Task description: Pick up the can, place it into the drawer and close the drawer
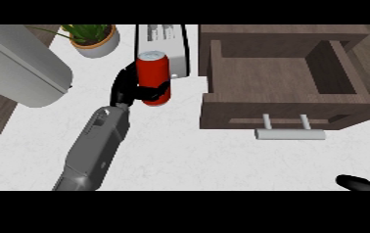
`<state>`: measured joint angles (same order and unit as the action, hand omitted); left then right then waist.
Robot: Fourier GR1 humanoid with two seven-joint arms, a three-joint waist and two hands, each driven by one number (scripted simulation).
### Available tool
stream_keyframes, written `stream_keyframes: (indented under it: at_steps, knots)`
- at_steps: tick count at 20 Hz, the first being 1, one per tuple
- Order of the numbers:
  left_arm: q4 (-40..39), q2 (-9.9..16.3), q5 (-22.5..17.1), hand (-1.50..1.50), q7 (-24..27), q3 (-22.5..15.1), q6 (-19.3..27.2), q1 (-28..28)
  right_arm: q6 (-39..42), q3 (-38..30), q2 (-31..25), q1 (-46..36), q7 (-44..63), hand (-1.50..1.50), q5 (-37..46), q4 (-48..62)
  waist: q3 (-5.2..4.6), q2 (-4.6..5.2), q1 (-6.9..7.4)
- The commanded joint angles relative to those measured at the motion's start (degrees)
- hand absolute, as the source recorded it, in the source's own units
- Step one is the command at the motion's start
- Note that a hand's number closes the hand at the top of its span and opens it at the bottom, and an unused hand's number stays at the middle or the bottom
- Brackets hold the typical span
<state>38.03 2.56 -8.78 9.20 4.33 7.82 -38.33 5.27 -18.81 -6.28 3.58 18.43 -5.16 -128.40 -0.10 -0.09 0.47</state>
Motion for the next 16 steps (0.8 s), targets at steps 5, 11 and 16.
stream_keyframes:
  at_steps: [5,11,16]
  knots:
    - [9.59,-2.40,0.61,1.50,-5.72,-3.27,2.54,-14.72,-0.09,1.44,0.15,-0.64,0.72,-1.50,1.00,0.17,0.21,-0.94,-2.36]
    - [11.56,-2.35,1.71,1.50,-11.60,-5.04,6.30,-16.59,-0.17,2.46,0.12,-2.56,1.24,-1.50,0.78,1.04,0.20,-0.84,-4.75]
    - [14.03,-2.28,2.40,1.50,-17.39,-5.80,7.85,-16.95,-0.11,3.13,0.31,-3.19,0.61,-1.50,1.29,1.91,0.24,-1.01,-5.61]
